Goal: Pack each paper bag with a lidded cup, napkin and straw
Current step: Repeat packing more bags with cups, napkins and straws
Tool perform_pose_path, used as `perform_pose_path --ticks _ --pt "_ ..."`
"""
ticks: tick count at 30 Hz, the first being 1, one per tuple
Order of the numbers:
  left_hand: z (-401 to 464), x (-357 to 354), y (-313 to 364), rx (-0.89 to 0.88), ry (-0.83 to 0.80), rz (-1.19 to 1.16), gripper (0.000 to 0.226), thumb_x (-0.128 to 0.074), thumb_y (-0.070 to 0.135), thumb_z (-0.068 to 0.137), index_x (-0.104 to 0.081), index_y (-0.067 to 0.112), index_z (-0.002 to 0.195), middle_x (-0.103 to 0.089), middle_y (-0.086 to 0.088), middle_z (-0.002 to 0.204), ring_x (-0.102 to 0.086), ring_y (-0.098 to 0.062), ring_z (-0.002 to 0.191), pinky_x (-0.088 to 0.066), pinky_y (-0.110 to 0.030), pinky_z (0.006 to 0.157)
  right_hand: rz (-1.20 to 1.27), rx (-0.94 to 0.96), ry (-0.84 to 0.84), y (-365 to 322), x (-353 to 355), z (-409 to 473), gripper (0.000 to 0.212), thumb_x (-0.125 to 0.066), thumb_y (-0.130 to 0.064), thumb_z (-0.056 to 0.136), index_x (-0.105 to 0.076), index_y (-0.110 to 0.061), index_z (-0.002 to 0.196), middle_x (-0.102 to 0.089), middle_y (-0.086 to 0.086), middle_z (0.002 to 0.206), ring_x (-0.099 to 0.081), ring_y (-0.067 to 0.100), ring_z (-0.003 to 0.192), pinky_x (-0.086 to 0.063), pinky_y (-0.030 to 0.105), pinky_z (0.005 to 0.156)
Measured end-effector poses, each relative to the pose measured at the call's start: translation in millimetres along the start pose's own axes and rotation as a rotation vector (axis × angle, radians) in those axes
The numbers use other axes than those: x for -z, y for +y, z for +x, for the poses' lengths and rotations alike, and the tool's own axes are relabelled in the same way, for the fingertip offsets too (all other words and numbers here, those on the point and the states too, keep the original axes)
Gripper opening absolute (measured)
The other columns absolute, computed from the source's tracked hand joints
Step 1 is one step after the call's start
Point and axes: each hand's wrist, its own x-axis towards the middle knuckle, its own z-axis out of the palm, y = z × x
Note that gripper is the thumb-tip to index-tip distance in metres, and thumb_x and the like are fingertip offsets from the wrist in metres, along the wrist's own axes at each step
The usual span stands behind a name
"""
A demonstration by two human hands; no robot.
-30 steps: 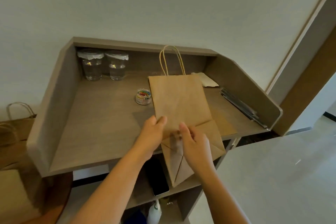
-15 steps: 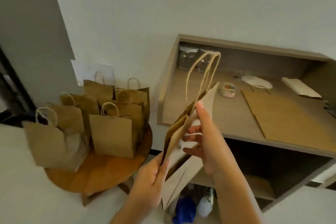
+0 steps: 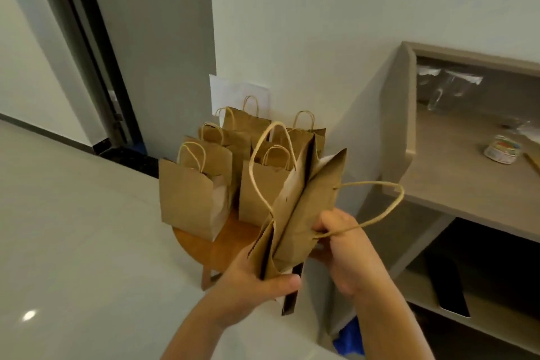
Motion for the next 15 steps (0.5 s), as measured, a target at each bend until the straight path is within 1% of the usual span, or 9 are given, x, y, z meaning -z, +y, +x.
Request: perform_pose_path --ticks 2,3,4,6,8,9,10,13,15 --pt "-8.6 17.7 5.9 -0.068 -0.052 -0.037 0.074 -0.084 0.040 0.058 -0.037 0.032 0.115 -0.059 0.043 0.102 -0.055 0.018 0.100 -0.043 -0.003 0.078 0.001 0.009 0.000 2.9 -16.6 5.4 0.009 -0.044 -0.003 0.084 -0.048 -0.009 0.078 -0.052 0.002 0.061 -0.050 0.015 0.059 -0.044 0.030 0.061" --pt "-11.6 25.5 7.1 -0.083 -0.062 -0.046 0.082 -0.083 0.052 0.053 -0.035 0.031 0.117 -0.058 0.042 0.105 -0.054 0.017 0.103 -0.043 -0.003 0.080 -0.001 0.016 -0.007 3.1 -23.7 7.9 0.009 -0.044 -0.003 0.084 -0.049 -0.008 0.077 -0.052 0.003 0.061 -0.051 0.015 0.059 -0.043 0.028 0.059" --pt "-14.4 32.3 8.9 -0.090 -0.067 -0.054 0.083 -0.080 0.057 0.055 -0.034 0.031 0.119 -0.057 0.042 0.108 -0.053 0.017 0.105 -0.042 -0.003 0.082 -0.006 0.024 -0.019 2.9 -30.4 10.2 0.009 -0.044 -0.004 0.085 -0.050 -0.008 0.079 -0.053 0.004 0.063 -0.051 0.016 0.060 -0.043 0.028 0.058" --pt "-18.4 42.0 11.9 -0.149 -0.073 -0.042 0.071 -0.072 0.057 0.065 -0.038 0.034 0.123 -0.054 0.044 0.112 -0.050 0.018 0.110 -0.040 -0.001 0.085 -0.022 0.038 -0.038 1.6 -42.0 13.1 0.009 -0.044 -0.004 0.086 -0.052 -0.006 0.082 -0.055 0.006 0.064 -0.053 0.018 0.061 -0.043 0.028 0.057" --pt "-21.8 48.0 14.5 -0.188 -0.055 -0.029 0.054 -0.067 0.061 0.068 -0.053 0.054 0.119 -0.052 0.046 0.113 -0.047 0.020 0.111 -0.038 0.000 0.086 -0.029 0.049 -0.035 1.3 -50.7 16.0 0.012 -0.044 -0.001 0.086 -0.051 -0.006 0.077 -0.055 0.003 0.059 -0.053 0.016 0.058 -0.043 0.027 0.057" --pt "-23.0 50.7 15.8 -0.193 -0.042 -0.025 0.048 -0.066 0.064 0.067 -0.052 0.065 0.114 -0.052 0.046 0.113 -0.047 0.020 0.112 -0.037 0.000 0.087 -0.033 0.047 -0.026 1.2 -53.8 17.3 0.014 -0.044 0.000 0.086 -0.050 -0.006 0.075 -0.054 0.001 0.057 -0.052 0.015 0.057 -0.043 0.028 0.057" --pt "-23.4 53.7 16.4 -0.200 -0.039 -0.029 0.047 -0.066 0.066 0.067 -0.049 0.070 0.111 -0.052 0.045 0.114 -0.047 0.019 0.113 -0.037 -0.001 0.088 -0.036 0.047 -0.023 0.6 -56.6 18.0 0.015 -0.043 0.000 0.086 -0.049 -0.006 0.074 -0.054 0.000 0.056 -0.052 0.016 0.058 -0.043 0.028 0.058" --pt "-20.0 63.4 9.1 -0.250 -0.077 -0.038 0.046 -0.065 0.062 0.071 -0.049 0.068 0.114 -0.053 0.042 0.118 -0.047 0.016 0.116 -0.037 -0.002 0.089 -0.080 0.072 -0.035 1.8 -60.2 19.2 0.019 -0.043 0.000 0.088 -0.052 -0.007 0.073 -0.057 -0.002 0.057 -0.054 0.015 0.060 -0.044 0.028 0.060" --pt "-20.0 67.9 5.5 -0.228 -0.106 -0.059 0.048 -0.067 0.066 0.065 -0.058 0.059 0.112 -0.056 0.043 0.110 -0.051 0.017 0.110 -0.041 -0.003 0.085 -0.137 0.108 -0.039 5.3 -60.1 19.5 0.019 -0.044 -0.001 0.089 -0.056 -0.007 0.076 -0.060 0.001 0.063 -0.056 0.016 0.063 -0.046 0.028 0.061"
